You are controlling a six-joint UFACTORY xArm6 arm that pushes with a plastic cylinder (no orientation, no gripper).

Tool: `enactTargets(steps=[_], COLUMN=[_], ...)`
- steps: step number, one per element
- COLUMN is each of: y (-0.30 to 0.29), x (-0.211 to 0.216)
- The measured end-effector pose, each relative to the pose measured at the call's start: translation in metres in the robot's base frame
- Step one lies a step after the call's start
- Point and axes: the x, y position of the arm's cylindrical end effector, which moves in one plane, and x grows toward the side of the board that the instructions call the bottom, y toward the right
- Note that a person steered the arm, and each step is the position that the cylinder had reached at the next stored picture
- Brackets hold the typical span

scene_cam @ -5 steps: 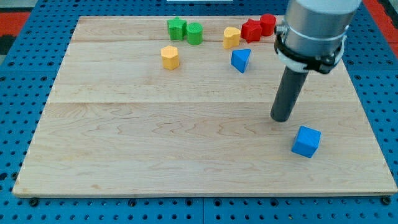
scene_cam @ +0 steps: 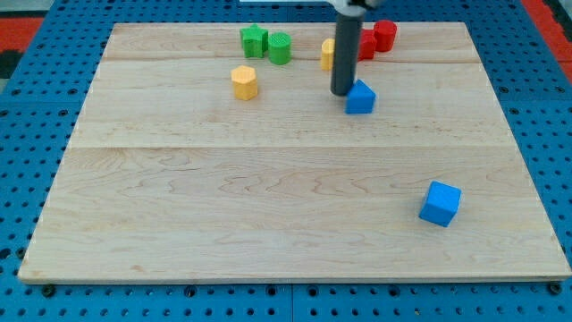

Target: Slide the blue triangle closer to the blue cube

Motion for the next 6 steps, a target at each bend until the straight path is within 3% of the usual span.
enactTargets(steps=[1,2,3,5,6], y=[0.025,0.042,0.088,0.071,0.071], x=[0.015,0.004,0.043,0.127,0.091])
